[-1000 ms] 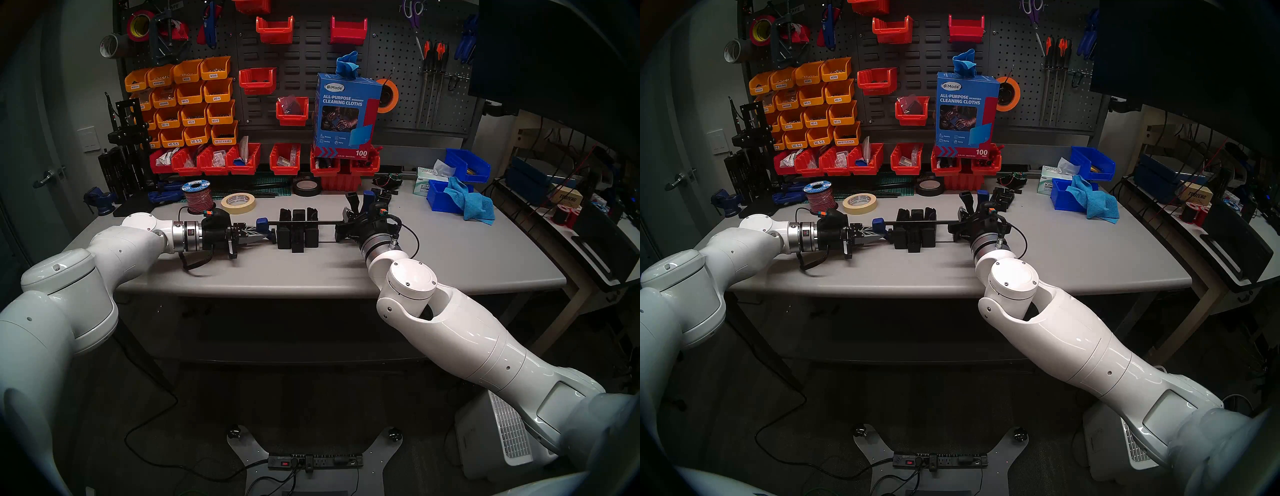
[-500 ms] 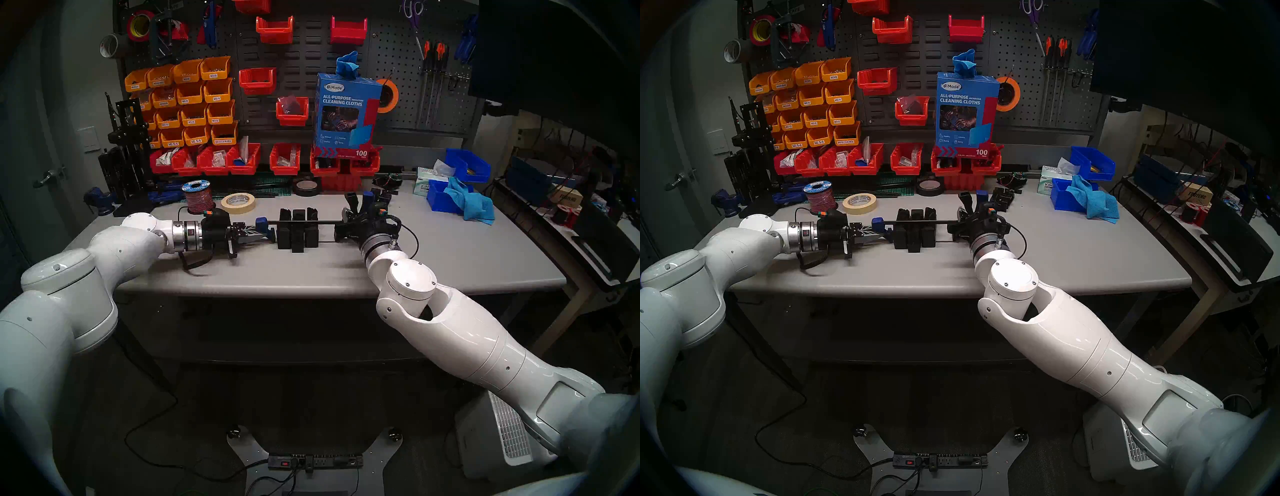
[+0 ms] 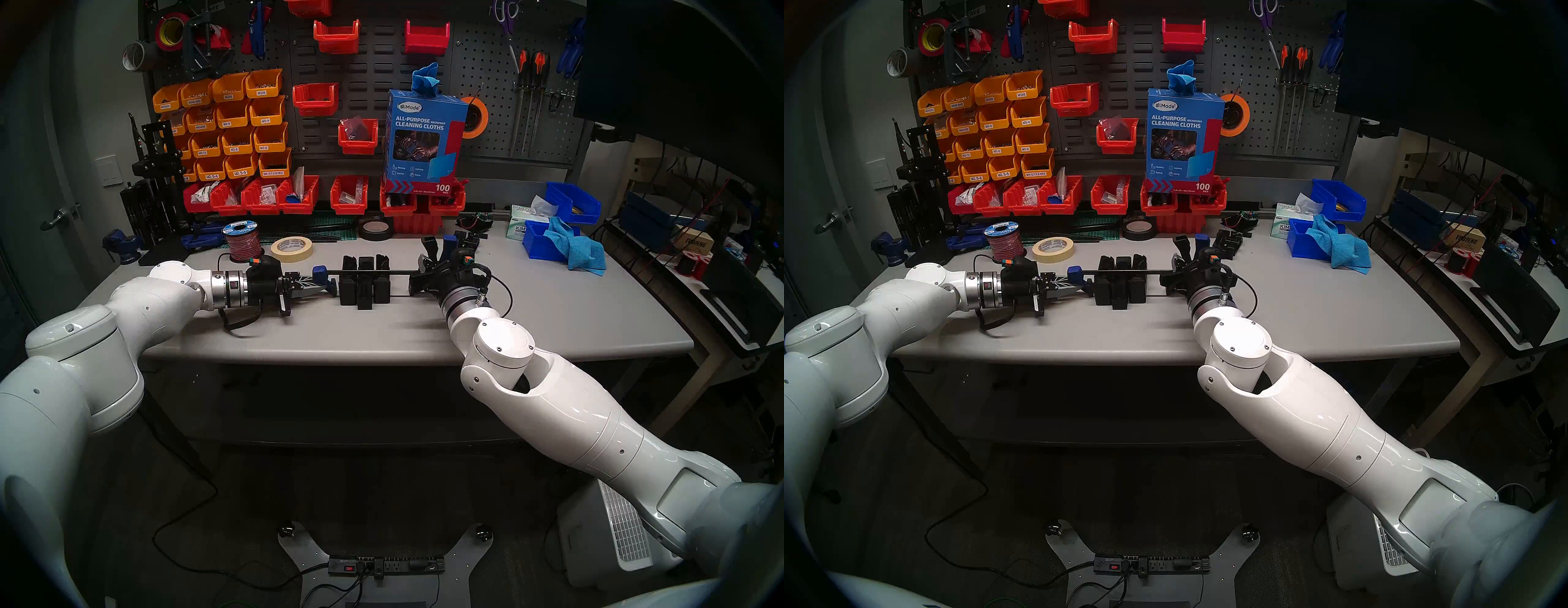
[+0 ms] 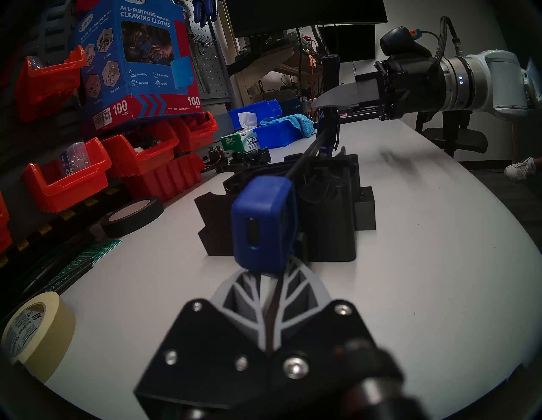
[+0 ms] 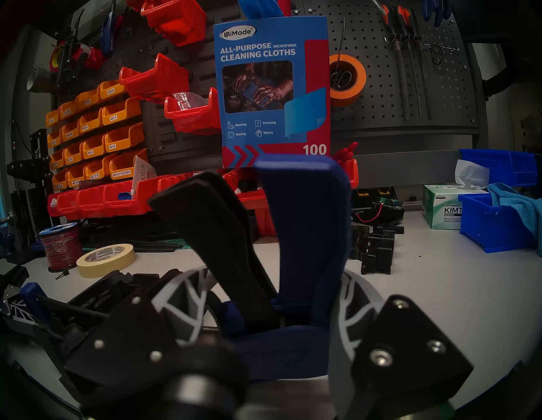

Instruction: Clamp the two 3D printed pieces together with the clamp

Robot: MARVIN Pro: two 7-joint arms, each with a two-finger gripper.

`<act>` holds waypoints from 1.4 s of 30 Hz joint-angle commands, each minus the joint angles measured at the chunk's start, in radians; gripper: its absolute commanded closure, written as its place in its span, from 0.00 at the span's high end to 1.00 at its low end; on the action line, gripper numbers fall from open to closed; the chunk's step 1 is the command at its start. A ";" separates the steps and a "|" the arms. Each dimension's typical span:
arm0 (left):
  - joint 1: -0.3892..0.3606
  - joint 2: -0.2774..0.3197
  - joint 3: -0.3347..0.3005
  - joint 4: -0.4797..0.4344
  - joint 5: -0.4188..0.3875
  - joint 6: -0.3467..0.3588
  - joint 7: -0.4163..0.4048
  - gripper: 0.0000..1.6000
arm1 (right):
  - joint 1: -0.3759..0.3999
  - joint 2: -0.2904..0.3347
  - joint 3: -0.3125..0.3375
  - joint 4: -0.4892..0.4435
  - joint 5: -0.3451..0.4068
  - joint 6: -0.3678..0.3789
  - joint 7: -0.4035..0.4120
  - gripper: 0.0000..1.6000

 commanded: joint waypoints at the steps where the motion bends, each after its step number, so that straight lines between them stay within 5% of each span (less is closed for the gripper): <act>1: -0.001 0.006 0.002 0.002 -0.002 0.001 -0.065 0.00 | 0.003 0.001 0.002 -0.014 -0.001 -0.002 0.002 0.00; 42: 0.002 0.010 0.017 -0.011 -0.008 -0.003 -0.051 0.00 | 0.031 -0.056 -0.024 -0.010 -0.002 -0.002 0.010 0.00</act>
